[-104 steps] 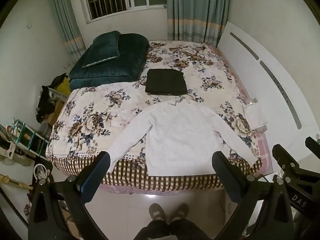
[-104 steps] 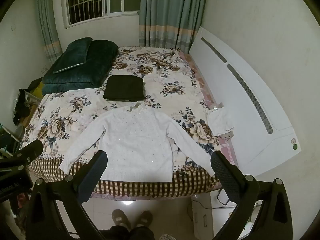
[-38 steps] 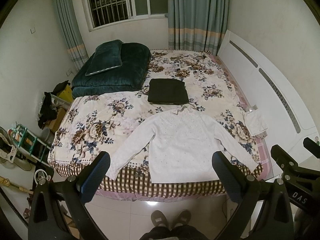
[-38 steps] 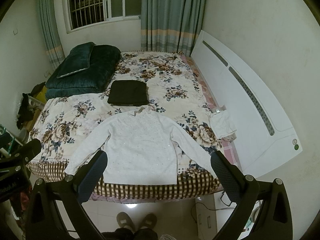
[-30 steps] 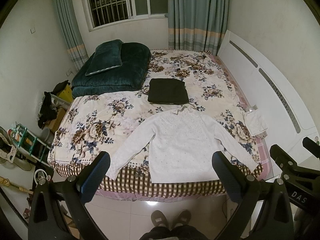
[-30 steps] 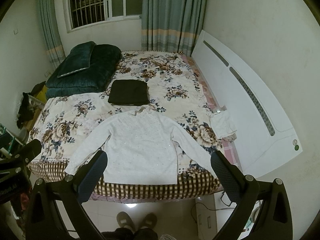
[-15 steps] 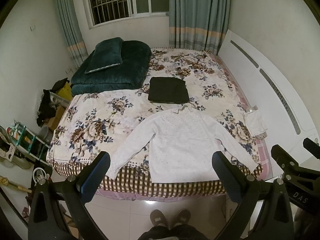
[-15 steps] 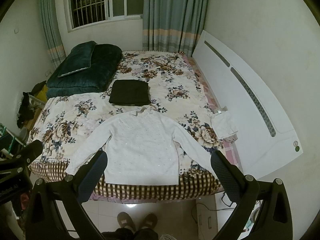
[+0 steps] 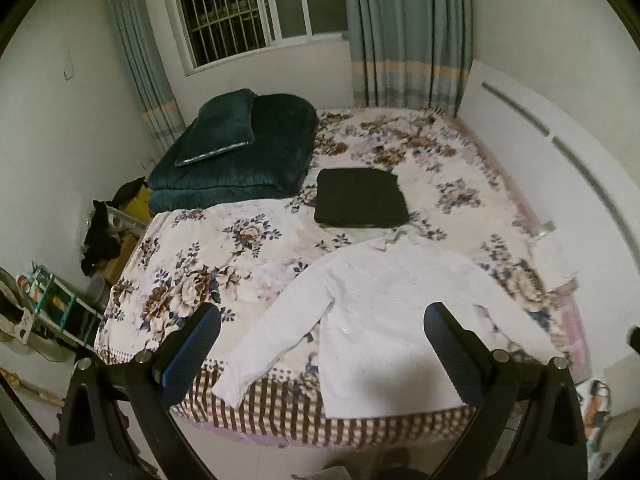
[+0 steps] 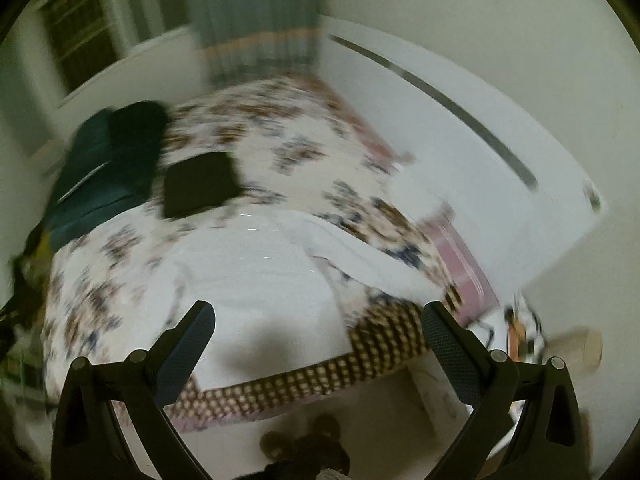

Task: Fold small clothes

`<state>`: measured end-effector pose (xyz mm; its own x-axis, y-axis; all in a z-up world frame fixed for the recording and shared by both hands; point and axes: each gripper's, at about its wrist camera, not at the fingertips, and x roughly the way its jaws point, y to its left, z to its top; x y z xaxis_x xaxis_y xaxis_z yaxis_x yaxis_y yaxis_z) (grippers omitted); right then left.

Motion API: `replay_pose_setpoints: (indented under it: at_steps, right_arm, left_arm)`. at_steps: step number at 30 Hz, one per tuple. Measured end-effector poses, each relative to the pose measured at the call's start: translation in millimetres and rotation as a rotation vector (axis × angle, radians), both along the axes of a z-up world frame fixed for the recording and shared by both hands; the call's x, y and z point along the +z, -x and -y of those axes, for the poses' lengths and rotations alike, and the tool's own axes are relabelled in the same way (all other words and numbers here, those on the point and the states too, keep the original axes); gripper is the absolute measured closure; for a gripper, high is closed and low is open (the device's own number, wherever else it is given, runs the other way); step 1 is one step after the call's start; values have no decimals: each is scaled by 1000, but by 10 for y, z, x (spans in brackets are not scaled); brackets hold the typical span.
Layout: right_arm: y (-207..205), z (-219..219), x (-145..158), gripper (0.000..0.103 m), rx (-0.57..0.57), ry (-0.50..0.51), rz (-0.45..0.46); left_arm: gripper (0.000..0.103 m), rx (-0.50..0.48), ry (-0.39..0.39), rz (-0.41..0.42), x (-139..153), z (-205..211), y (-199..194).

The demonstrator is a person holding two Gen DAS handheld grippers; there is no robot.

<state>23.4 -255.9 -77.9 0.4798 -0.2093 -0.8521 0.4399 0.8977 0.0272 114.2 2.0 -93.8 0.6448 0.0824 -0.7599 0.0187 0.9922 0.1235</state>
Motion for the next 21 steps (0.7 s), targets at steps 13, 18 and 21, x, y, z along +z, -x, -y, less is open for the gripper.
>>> replay_pose_setpoints:
  at_steps: [13,18,21]
  right_arm:
    - [-92,2925,-3366,13,-647,-322,-230]
    - [-76,3667,-4638,14,-825,-384,-279]
    - [-171,3956,-5184,14,-883,-392,-288]
  left_arm:
    - [0,35,-145,-307,-2436,691,-1309]
    - [0,31,-205,-416,-3322,853,-1564]
    - [0,41,-214,-474,-3752,876,-1695]
